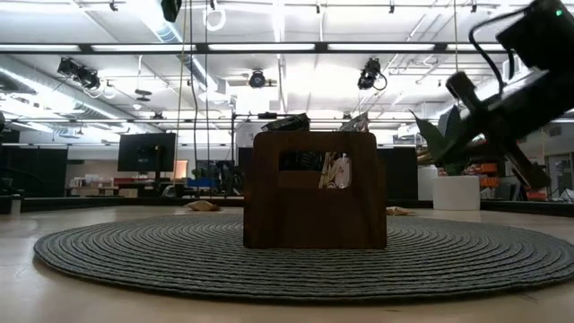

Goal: Pick & Place Tea
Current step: Put the brown tea bag into the bottom section of the wooden organizer

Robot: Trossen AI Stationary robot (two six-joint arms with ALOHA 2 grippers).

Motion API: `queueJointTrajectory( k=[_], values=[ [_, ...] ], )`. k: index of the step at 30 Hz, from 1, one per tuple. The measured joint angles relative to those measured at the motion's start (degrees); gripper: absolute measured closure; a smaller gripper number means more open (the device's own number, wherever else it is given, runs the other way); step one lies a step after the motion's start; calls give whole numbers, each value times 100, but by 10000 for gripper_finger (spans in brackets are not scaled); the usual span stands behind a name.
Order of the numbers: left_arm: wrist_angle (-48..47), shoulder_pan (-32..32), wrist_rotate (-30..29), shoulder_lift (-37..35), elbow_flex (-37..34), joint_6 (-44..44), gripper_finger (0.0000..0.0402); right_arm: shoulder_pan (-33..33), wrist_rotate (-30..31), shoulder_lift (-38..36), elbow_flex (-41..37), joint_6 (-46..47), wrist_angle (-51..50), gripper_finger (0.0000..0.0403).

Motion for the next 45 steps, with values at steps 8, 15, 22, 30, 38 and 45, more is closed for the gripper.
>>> queueJointTrajectory(
  k=[8,15,22,30,38,45],
  values=[
    [-2,0,1,0,0,-10,385,-3,-151,-1,-256,1251,-55,399],
    [-2,0,0,2,0,-12,385,-399,-297,16,-256,1570,-367,318],
    [-2,0,2,0,0,-12,385,-1199,-690,75,-256,1300,-235,212],
    [-2,0,2,2,0,-9,385,-1844,-1281,537,-256,1090,307,184],
    [-6,0,2,0,0,2,385,-1932,-1399,1465,-142,1191,1404,195],
    [-6,0,2,2,0,18,385,-1923,-1734,2321,137,1298,1628,197]
  ],
)
